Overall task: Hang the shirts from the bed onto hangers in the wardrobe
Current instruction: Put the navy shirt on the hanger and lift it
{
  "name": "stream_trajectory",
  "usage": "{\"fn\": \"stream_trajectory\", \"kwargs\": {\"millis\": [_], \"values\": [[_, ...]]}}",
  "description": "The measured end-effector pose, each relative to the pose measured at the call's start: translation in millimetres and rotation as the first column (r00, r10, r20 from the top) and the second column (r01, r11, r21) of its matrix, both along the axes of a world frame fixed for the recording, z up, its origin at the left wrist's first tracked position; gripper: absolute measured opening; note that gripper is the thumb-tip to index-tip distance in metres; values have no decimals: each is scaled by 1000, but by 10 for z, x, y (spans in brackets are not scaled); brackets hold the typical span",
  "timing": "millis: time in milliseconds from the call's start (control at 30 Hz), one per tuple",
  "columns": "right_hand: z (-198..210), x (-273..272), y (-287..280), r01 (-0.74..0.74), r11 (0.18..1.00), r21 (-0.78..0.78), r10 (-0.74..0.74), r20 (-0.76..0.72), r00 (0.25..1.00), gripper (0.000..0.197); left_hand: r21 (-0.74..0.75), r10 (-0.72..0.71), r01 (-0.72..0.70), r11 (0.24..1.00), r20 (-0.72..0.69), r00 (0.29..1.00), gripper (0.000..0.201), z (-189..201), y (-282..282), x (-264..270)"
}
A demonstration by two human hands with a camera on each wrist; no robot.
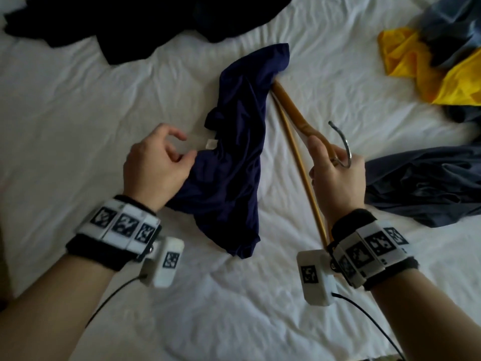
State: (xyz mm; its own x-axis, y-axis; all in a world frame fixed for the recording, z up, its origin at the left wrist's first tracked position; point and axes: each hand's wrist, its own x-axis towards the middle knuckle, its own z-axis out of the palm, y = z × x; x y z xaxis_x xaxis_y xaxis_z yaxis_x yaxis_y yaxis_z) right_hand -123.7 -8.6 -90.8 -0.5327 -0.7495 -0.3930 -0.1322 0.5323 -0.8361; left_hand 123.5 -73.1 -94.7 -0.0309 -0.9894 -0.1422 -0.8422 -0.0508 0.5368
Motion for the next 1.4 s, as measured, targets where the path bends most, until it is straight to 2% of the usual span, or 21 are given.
{"fn": "stream_trajectory", "kwargs": {"millis": [67,133,233,300,433,533,633,733,800,900,967,1033,1100,1200,1267,1400], "values": [[-9,21,10,-36,999,-11,35,-24,999,36,36,-87,83,996,140,986,42,-137,-140,-4],[-21,26,10,-52,998,-25,52,-30,998,34,97,-148,135,986,134,980,53,-284,-234,-95],[-32,16,14,-36,999,-20,35,-31,999,33,281,-127,118,953,13,992,46,-464,-233,-269],[-30,4,10,-19,1000,-6,18,-19,1000,34,380,-175,139,915,64,982,32,-580,-140,-328],[-44,-7,-4,-39,999,0,39,-21,999,35,386,-302,180,905,285,910,28,-595,14,-355],[-39,20,25,-85,996,16,85,-15,996,37,423,-344,207,882,281,896,26,-493,63,-350],[-25,71,52,-158,983,93,155,39,987,34,285,-251,196,938,169,953,23,-291,111,-261],[125,143,123,-313,916,251,287,137,948,32,63,-122,118,991,65,990,27,68,198,-133],[333,198,222,-352,902,248,323,152,934,30,3,-66,66,998,-33,997,33,343,248,-71],[884,303,268,-361,931,48,347,184,920,29,122,123,-92,988,-268,956,20,866,247,-71],[1326,355,158,-413,903,-120,428,157,890,33,216,153,-64,974,-424,893,6,1290,260,-98],[1831,400,11,-507,818,-271,551,115,827,37,217,62,55,975,-499,865,5,1777,309,-129],[2296,434,-110,-612,707,-355,662,28,749,43,150,-54,154,977,-525,850,7,2292,370,-145],[2958,480,-210,-727,584,-362,752,-97,652,42,88,-161,246,965,-543,824,11,3028,397,-92],[3397,507,-245,-770,537,-345,774,-163,612,38,20,-240,293,956,-520,820,13,3477,375,-30],[4116,596,-324,-830,469,-303,774,-311,551,46,-176,-380,337,925,-383,842,19,4235,352,105]]}}
